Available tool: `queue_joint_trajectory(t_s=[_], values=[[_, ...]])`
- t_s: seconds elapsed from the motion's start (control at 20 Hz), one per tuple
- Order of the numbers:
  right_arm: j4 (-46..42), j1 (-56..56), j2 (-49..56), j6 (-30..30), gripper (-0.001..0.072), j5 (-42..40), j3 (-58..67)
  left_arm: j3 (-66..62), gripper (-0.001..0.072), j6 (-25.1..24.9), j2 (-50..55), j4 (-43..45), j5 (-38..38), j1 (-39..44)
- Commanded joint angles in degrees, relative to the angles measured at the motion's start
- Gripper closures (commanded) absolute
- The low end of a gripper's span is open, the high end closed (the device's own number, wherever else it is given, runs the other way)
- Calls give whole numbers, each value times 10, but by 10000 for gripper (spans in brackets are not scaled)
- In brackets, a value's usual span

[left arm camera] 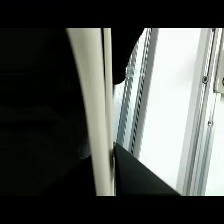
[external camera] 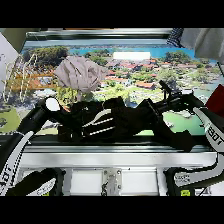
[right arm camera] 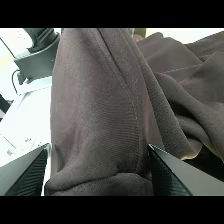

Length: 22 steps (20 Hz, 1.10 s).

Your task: Fold the clothes and pants, and hang the long-sleeved shirts on hangers.

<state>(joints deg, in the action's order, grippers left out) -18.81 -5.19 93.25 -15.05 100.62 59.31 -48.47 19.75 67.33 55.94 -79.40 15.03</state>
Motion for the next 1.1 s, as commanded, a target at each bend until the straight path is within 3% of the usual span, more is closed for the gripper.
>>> queue_joint_trajectory(t_s=[0.0, 0.05, 0.6, 0.65, 0.7, 0.85, 1.05], values=[[0, 0, 0, 0, 411, -1, 0, -1, 687, 0, 0, -5, 0, 0], [0, 0, 0, 1, 698, -1, 0, -1, 688, 0, 0, -5, 1, 0], [1, 0, 0, 0, 689, -6, 0, -1, 678, 5, 0, 0, 4, 0], [1, 0, 0, 1, 690, -12, 0, -1, 429, 7, 0, 0, 5, 0], [4, 0, 0, 1, 690, -17, 0, -1, 241, 27, 0, 0, 12, 0], [31, 0, 0, 1, 692, -18, 0, -1, 229, 114, 0, 0, 18, 0], [50, -1, 0, 40, 693, -47, 0, -1, 230, 177, -5, 1, 15, 0]])
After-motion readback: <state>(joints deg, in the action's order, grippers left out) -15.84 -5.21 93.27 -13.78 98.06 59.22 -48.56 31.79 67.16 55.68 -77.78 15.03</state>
